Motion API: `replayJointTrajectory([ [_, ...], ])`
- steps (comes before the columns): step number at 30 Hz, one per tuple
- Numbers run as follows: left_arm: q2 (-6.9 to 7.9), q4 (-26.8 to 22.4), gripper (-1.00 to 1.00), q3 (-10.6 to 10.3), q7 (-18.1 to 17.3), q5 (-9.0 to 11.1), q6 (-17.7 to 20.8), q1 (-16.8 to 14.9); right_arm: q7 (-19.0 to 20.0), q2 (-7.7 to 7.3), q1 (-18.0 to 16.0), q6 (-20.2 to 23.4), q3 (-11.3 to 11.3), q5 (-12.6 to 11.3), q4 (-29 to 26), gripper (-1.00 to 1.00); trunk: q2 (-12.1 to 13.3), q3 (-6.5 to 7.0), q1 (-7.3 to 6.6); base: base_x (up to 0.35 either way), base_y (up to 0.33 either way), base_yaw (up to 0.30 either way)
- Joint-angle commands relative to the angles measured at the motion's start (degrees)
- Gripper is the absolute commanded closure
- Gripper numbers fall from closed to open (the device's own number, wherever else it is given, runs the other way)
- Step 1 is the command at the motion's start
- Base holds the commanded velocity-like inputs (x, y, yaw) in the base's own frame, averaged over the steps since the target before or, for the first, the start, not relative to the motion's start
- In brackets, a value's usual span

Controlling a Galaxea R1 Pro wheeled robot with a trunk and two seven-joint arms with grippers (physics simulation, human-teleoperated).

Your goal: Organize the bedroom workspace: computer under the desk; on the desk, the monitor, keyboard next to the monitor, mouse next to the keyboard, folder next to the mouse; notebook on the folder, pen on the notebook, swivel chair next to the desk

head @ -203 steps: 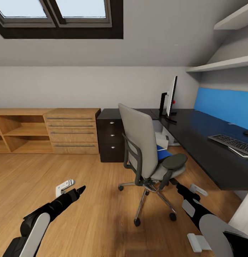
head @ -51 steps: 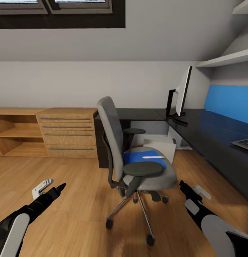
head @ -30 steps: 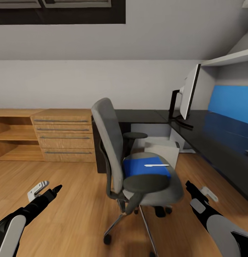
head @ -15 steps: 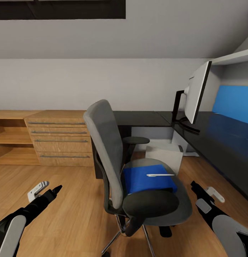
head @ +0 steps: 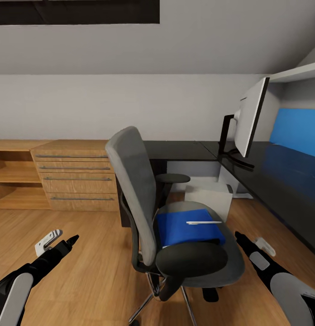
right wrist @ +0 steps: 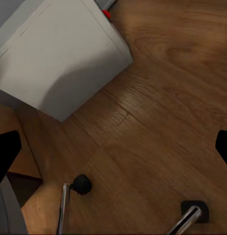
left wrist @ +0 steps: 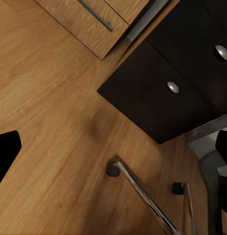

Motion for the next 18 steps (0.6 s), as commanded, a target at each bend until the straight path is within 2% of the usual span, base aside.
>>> replayJointTrajectory([
  [1, 0.00, -0.07, -1.00, 0.01, 0.47, 0.60, 0.25, -0.03, 0.65, 0.12, -0.05, 0.34, 0.10, -0.56, 0.10, -1.00, -0.03, -0.06, -0.01, 0.000, 0.000, 0.000],
  [7, 0.00, -0.07, -1.00, 0.08, 0.47, 0.59, 0.25, -0.03, 5.10, 0.42, -0.05, 0.23, 0.22, -0.47, 0.10, -1.00, -0.03, -0.06, -0.01, 0.000, 0.000, 0.036],
  [14, 0.00, -0.07, -1.00, 1.77, 0.47, 0.59, 0.25, -0.03, 5.55, 0.53, -0.05, 0.22, 0.35, -0.46, 0.18, -1.00, -0.03, -0.06, -0.01, 0.000, 0.000, 0.251],
  [18, 0.00, -0.07, -1.00, 2.01, 0.47, 0.59, 0.25, -0.03, 5.65, 0.60, -0.05, 0.22, 0.45, -0.40, 0.25, -1.00, -0.03, -0.06, -0.01, 0.000, 0.000, 0.277],
])
